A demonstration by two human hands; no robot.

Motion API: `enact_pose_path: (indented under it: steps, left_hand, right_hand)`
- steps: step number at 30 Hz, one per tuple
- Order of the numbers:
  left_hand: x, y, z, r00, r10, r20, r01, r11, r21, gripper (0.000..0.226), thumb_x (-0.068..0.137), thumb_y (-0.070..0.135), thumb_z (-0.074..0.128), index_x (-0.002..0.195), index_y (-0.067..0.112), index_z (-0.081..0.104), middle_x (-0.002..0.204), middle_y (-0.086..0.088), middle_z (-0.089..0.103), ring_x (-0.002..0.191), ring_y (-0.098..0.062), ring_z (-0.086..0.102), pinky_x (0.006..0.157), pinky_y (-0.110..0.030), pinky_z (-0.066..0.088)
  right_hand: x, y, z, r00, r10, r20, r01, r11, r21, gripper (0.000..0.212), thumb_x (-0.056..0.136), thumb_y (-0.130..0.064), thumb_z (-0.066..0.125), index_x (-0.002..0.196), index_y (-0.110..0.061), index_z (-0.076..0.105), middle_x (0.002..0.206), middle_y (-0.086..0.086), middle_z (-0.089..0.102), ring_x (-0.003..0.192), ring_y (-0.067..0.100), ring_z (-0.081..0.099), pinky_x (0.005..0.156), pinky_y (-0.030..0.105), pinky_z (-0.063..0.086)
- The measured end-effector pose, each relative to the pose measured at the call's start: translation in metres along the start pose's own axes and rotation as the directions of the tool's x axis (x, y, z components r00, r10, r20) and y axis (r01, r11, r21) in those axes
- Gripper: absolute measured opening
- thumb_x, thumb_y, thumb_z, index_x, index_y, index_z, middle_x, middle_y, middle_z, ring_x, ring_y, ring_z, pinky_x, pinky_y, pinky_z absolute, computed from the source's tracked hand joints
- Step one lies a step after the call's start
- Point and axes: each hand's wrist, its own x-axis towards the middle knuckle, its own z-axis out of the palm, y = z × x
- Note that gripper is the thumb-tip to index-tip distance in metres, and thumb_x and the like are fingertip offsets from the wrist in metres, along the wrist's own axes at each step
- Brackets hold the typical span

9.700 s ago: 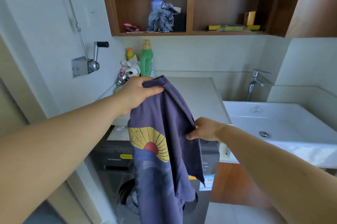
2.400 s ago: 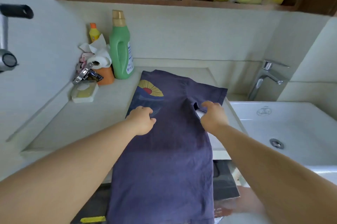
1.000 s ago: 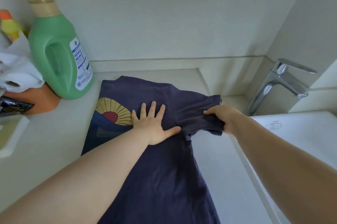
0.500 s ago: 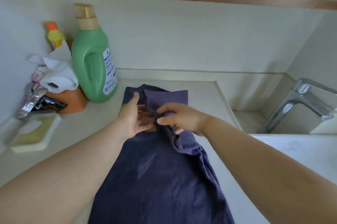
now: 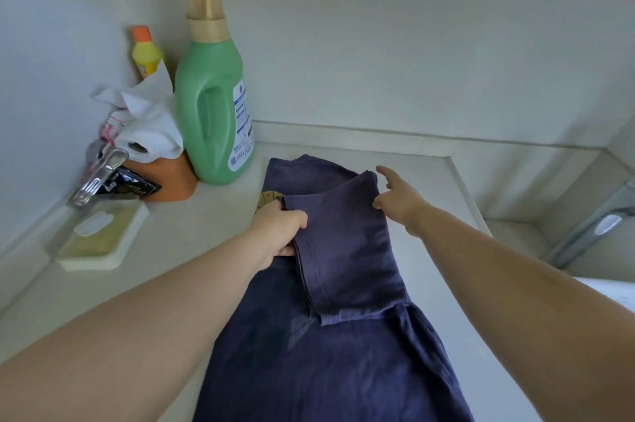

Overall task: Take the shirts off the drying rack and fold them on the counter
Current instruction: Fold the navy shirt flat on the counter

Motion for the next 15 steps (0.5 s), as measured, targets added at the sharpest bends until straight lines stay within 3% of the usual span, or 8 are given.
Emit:
enact_pose_path:
  steps: [2, 5, 9, 11, 15]
  left_hand:
    - [0.003, -0.003, -0.003, 1.000, 0.009, 0.020, -0.011, 0.998, 0.061, 0.024, 0.081, 0.003, 0.054, 0.097, 0.020, 0.060, 0.107, -0.005, 0.065, 0.098, -0.024, 0.063, 0.075, -0.037, 0.057]
    - [0.007, -0.005, -0.005, 1.000, 0.027, 0.015, -0.028, 0.994, 0.110, 0.022, 0.082, 0.004, 0.054, 0.094, 0.021, 0.060, 0.108, -0.006, 0.065, 0.101, -0.025, 0.061, 0.088, -0.041, 0.054]
    - [0.012, -0.006, -0.005, 0.999, -0.014, 0.039, 0.012, 0.998, 0.059, 0.033, 0.082, -0.002, 0.047, 0.104, 0.017, 0.062, 0.112, -0.010, 0.064, 0.103, -0.027, 0.061, 0.082, -0.038, 0.056]
    - [0.015, -0.008, -0.005, 0.999, -0.025, 0.047, 0.022, 0.998, 0.067, 0.037, 0.082, -0.002, 0.047, 0.111, 0.016, 0.061, 0.113, -0.009, 0.064, 0.103, -0.027, 0.061, 0.082, -0.039, 0.056]
    - [0.019, -0.009, -0.003, 0.998, -0.059, 0.026, 0.055, 0.992, 0.118, 0.038, 0.082, 0.002, 0.049, 0.116, 0.016, 0.060, 0.114, -0.007, 0.063, 0.102, -0.025, 0.060, 0.079, -0.036, 0.056]
  right_hand:
    - [0.012, -0.014, 0.001, 0.997, -0.023, 0.073, 0.024, 1.000, -0.016, 0.070, 0.079, 0.006, 0.044, 0.140, -0.028, 0.042, 0.123, 0.001, 0.046, 0.108, 0.023, 0.047, 0.084, 0.032, 0.043]
    - [0.025, -0.027, 0.005, 0.994, 0.017, 0.110, -0.004, 0.993, -0.118, 0.051, 0.071, 0.006, 0.046, 0.115, -0.019, 0.057, 0.112, 0.010, 0.056, 0.097, 0.026, 0.051, 0.069, 0.029, 0.043]
    - [0.042, -0.024, 0.006, 0.988, 0.061, 0.139, -0.025, 0.969, -0.245, 0.049, 0.068, 0.000, 0.047, 0.111, -0.021, 0.056, 0.109, 0.012, 0.055, 0.089, 0.027, 0.053, 0.064, 0.027, 0.043]
    - [0.047, -0.024, 0.003, 0.988, 0.062, 0.141, -0.017, 0.954, -0.298, 0.037, 0.070, -0.001, 0.047, 0.101, -0.016, 0.056, 0.099, 0.012, 0.055, 0.080, 0.027, 0.051, 0.063, 0.027, 0.044]
    - [0.052, -0.027, -0.007, 1.000, 0.019, 0.007, -0.015, 0.923, -0.385, 0.010, 0.075, -0.005, 0.046, 0.081, -0.005, 0.055, 0.078, 0.014, 0.058, 0.068, 0.029, 0.058, 0.068, 0.034, 0.054]
